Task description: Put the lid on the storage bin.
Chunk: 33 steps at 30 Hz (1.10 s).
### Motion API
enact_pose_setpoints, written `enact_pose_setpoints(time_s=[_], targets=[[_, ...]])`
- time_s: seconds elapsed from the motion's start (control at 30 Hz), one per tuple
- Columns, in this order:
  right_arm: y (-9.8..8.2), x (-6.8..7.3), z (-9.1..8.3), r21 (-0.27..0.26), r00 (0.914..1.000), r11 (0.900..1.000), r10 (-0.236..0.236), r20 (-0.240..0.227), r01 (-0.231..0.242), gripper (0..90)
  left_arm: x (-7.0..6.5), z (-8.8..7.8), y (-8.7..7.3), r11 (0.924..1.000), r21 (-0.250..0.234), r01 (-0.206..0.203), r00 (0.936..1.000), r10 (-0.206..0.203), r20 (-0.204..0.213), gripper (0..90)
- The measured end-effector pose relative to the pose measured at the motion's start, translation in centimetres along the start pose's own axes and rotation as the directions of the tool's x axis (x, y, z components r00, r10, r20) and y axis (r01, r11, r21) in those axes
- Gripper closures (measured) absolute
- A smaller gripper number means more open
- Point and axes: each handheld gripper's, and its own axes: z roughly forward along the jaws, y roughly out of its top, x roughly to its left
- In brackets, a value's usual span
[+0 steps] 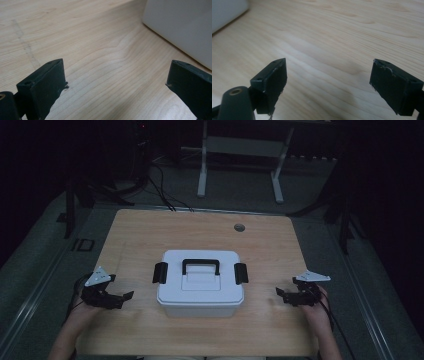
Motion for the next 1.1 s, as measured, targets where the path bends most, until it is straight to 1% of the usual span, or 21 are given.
enact_pose_setpoints(time_s=[0.07, 0.1, 0.13, 0.17, 0.2, 0.27, 0.33, 0.37, 0.43, 0.5, 0.57, 0.6, 0.63, 0.73, 0.77, 0.83, 0.87, 0.93, 1.0, 1.03, 1.1], targets=[[-0.3, -0.2, -0.1, -0.017, 0.9987, 0.999, 0.028, 0.043, -0.027, 13.8, -0.1, -0.1, -0.4, 0.9987, -0.043, 0.026, 0.9992, -0.028, -0.029, 2.0], [-0.4, -0.4, -0.2, -0.027, 0.9974, 0.999, 0.046, 0.055, -0.045, 13.7, -0.1, -0.1, -0.7, 0.9976, -0.056, 0.040, 0.9981, -0.043, -0.045, 2.0], [-0.4, -0.4, -0.2, -0.027, 0.9974, 0.999, 0.046, 0.055, -0.045, 13.7, -0.1, -0.1, -0.7, 0.9976, -0.056, 0.040, 0.9981, -0.043, -0.045, 2.0], [-0.7, -0.5, -0.3, -0.045, 0.9938, 0.996, 0.080, 0.077, -0.076, 13.8, 0.0, -0.1, -1.2, 0.9949, -0.078, 0.064, 0.9954, -0.069, -0.067, 2.0], [-0.8, -0.6, -0.3, -0.048, 0.9929, 0.995, 0.087, 0.081, -0.084, 13.9, 0.0, 0.0, -1.5, 0.9939, -0.079, 0.076, 0.9934, -0.082, -0.080, 2.0], [-1.0, -0.5, -0.5, -0.052, 0.9889, 0.995, 0.092, 0.117, -0.086, 14.7, 0.1, 0.1, -2.0, 0.9925, -0.079, 0.093, 0.9902, -0.101, -0.097, 2.0], [-1.2, -0.4, -0.6, -0.060, 0.9870, 0.994, 0.103, 0.123, -0.096, 14.5, 0.0, 0.2, -2.5, 0.9921, -0.074, 0.101, 0.9873, -0.110, -0.115, 2.0], [-1.3, -0.2, -0.7, -0.065, 0.9846, 0.993, 0.107, 0.139, -0.098, 14.6, -0.1, 0.3, -2.6, 0.9924, -0.069, 0.102, 0.9872, -0.110, -0.116, 2.0], [-1.7, -0.1, -0.8, -0.075, 0.9828, 0.992, 0.111, 0.148, -0.101, 14.0, -0.4, 0.4, -2.8, 0.9926, -0.070, 0.099, 0.9859, -0.108, -0.128, 2.0], [-2.0, 0.1, -0.8, -0.092, 0.9783, 0.990, 0.119, 0.169, -0.105, 14.0, -0.8, 0.4, -2.9, 0.9947, -0.064, 0.080, 0.9839, -0.089, -0.155, 2.0], [-2.3, 0.1, -0.8, -0.114, 0.9749, 0.987, 0.133, 0.179, -0.114, 14.0, -1.1, 0.4, -2.9, 0.9953, -0.067, 0.069, 0.9822, -0.080, -0.170, 2.0], [-2.4, 0.2, -0.7, -0.118, 0.9727, 0.987, 0.134, 0.190, -0.113, 13.9, -1.1, 0.3, -2.9, 0.9945, -0.076, 0.072, 0.9821, -0.084, -0.169, 2.0], [-2.5, 0.2, -0.8, -0.131, 0.9696, 0.985, 0.135, 0.204, -0.110, 13.9, -1.1, 0.3, -3.0, 0.9929, -0.087, 0.081, 0.9823, -0.094, -0.162, 2.0], [-2.8, 0.1, -0.9, -0.173, 0.9624, 0.976, 0.168, 0.213, -0.133, 13.7, -1.3, 0.1, -3.2, 0.9889, -0.118, 0.091, 0.9781, -0.111, -0.177, 2.0], [-3.0, 0.1, -1.0, -0.188, 0.9596, 0.973, 0.173, 0.222, -0.132, 13.7, -1.5, 0.0, -3.3, 0.9867, -0.135, 0.091, 0.9749, -0.116, -0.190, 2.0], [-3.1, 0.1, -1.1, -0.197, 0.9539, 0.972, 0.176, 0.243, -0.129, 13.7, -1.8, -0.1, -3.5, 0.9834, -0.157, 0.091, 0.9738, -0.121, -0.193, 2.0], [-3.1, 0.1, -1.1, -0.203, 0.9500, 0.970, 0.183, 0.253, -0.132, 13.7, -1.9, -0.2, -3.5, 0.9837, -0.158, 0.086, 0.9722, -0.117, -0.203, 2.0], [-3.2, 0.1, -1.2, -0.216, 0.9420, 0.966, 0.201, 0.269, -0.145, 13.7, -2.2, -0.3, -3.7, 0.9809, -0.179, 0.076, 0.9668, -0.117, -0.228, 2.0], [-3.2, 0.3, -1.2, -0.226, 0.9358, 0.964, 0.203, 0.288, -0.139, 13.7, -2.5, -0.4, -3.8, 0.9779, -0.197, 0.070, 0.9632, -0.117, -0.242, 2.0], [-3.3, 0.3, -1.2, -0.228, 0.9348, 0.964, 0.201, 0.293, -0.135, 13.6, -2.6, -0.5, -3.9, 0.9775, -0.202, 0.061, 0.9593, -0.113, -0.259, 2.0], [-3.3, 0.5, -1.2, -0.231, 0.9327, 0.964, 0.197, 0.302, -0.129, 13.5, -2.6, -0.6, -4.0, 0.9713, -0.228, 0.068, 0.9553, -0.129, -0.266, 2.0]])
